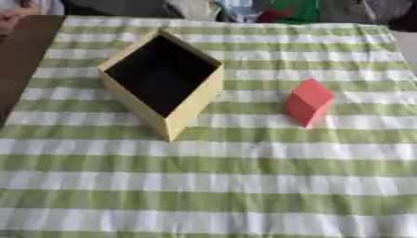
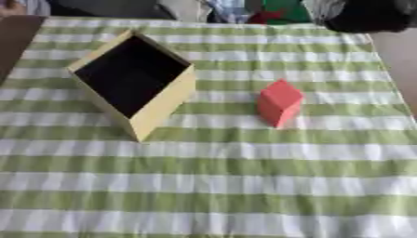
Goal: Pick up objects on the table and place them in the box.
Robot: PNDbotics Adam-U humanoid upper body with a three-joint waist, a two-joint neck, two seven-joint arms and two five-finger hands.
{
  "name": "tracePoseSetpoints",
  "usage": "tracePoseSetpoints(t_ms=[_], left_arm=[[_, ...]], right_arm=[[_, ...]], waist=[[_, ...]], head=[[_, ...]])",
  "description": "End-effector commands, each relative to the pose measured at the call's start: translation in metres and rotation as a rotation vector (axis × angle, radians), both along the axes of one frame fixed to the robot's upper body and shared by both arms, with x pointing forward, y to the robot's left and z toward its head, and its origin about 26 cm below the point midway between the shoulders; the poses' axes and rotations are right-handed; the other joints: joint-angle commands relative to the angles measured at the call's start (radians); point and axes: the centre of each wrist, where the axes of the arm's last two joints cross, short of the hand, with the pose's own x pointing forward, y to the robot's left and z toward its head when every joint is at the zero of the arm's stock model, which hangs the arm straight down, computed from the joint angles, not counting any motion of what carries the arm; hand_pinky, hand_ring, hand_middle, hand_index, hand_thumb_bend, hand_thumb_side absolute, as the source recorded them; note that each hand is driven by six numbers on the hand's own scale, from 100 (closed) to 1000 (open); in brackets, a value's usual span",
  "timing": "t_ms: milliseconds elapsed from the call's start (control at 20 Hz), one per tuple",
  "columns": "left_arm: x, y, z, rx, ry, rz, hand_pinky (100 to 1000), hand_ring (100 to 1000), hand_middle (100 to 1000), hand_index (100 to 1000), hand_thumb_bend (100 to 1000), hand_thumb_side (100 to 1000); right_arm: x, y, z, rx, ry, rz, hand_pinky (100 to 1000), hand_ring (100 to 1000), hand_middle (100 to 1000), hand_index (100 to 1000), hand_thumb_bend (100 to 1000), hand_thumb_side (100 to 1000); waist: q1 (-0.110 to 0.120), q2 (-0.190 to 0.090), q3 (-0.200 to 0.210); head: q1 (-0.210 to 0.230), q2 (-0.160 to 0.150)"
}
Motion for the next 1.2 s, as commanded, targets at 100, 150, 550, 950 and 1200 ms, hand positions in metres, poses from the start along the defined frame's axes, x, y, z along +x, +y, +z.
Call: tracePoseSetpoints(t_ms=[100,150,550,950,1200], left_arm=[[-0.002,0.002,0.008,0.027,-0.021,-0.005,1000,478,486,723,132,105],[-0.002,0.002,0.008,0.027,-0.021,-0.004,1000,478,486,723,132,105],[-0.002,0.002,0.008,0.029,-0.017,-0.006,1000,477,486,723,127,106],[-0.002,0.002,0.008,0.03,-0.017,-0.009,1000,478,486,722,125,107],[-0.002,0.002,0.008,0.031,-0.015,-0.011,1000,477,486,722,122,107]], right_arm=[[0.016,-0.005,0.001,-0.095,0.019,-0.05,906,926,886,902,100,137],[0.02,-0.006,-0.001,-0.119,0.029,-0.056,908,930,888,907,100,146],[0.033,-0.011,-0.015,-0.32,0.079,-0.038,936,975,923,969,100,319],[0.04,-0.019,-0.025,-0.502,0.148,0.007,973,1000,936,1000,212,397],[0.046,-0.028,-0.026,-0.614,0.178,-0.009,999,1000,965,1000,382,423]], waist=[[-0.001,-0.02,-0.002],[-0.001,-0.02,-0.002],[-0.005,-0.018,-0.004],[-0.005,-0.018,-0.003],[-0.006,-0.017,-0.004]], head=[[0.005,0.006],[0.005,0.005],[0.007,0.0],[0.008,-0.004],[0.01,-0.005]])
